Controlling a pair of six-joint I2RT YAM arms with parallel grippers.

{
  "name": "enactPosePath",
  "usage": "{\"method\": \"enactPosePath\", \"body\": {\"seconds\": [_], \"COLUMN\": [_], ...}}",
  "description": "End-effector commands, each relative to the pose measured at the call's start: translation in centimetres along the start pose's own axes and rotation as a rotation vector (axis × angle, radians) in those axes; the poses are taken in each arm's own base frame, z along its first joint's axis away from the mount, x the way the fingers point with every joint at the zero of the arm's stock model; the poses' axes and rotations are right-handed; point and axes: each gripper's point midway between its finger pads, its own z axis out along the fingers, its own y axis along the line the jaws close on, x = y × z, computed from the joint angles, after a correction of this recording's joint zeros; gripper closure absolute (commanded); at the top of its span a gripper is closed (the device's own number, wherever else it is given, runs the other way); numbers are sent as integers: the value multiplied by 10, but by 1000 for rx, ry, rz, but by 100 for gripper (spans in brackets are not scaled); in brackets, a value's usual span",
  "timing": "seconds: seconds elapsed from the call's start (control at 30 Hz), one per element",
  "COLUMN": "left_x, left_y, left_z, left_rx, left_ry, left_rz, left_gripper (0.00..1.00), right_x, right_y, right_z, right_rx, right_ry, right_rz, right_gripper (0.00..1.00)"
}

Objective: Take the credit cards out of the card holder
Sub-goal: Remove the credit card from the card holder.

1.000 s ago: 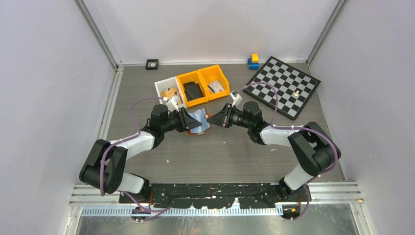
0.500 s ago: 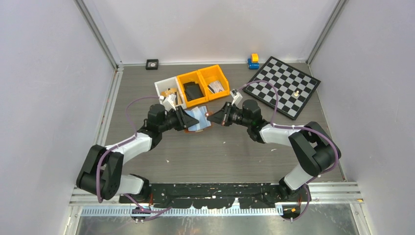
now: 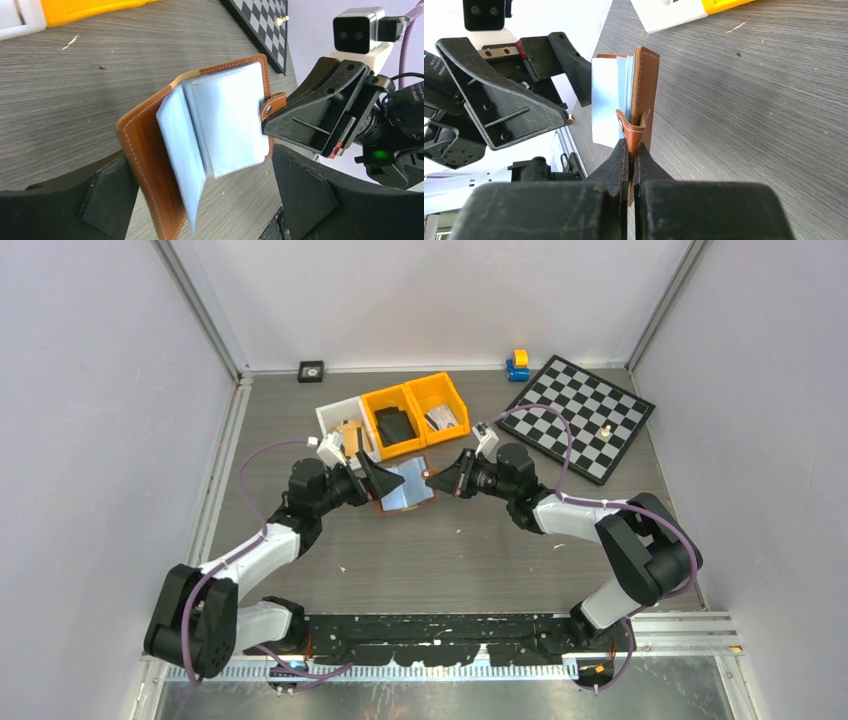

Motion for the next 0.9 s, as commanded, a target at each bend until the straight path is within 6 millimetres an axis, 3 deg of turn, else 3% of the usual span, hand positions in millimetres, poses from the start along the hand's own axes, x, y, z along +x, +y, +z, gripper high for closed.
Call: {"method": "enactPosePath", "body": {"seconds": [0.0,0.27,0.53,0.73,0.87], "left_x": [1,19,18,19,24], "left_y": [-20,-32,-42,-37,-24], "left_z": [11,26,24,26,31], "left_rx": [116,157,209,185,125], "left_ry": [22,110,104,115,143], "left_rz": [9,27,34,27,18], "left_gripper": [0,0,0,0,13], "right_x": [-17,-12,-8,-7,-8], "right_y": [32,47,46,50,53], "right_z": [-4,-2,-1,-1,-2], "right_rx": [-119,-189,-166,-187,-198], "right_ry": [-52,-35,-25,-18,-25], "right_rz": [-61,-76,-96,-99,-102], "right_gripper": [100,100,99,99,100]}}
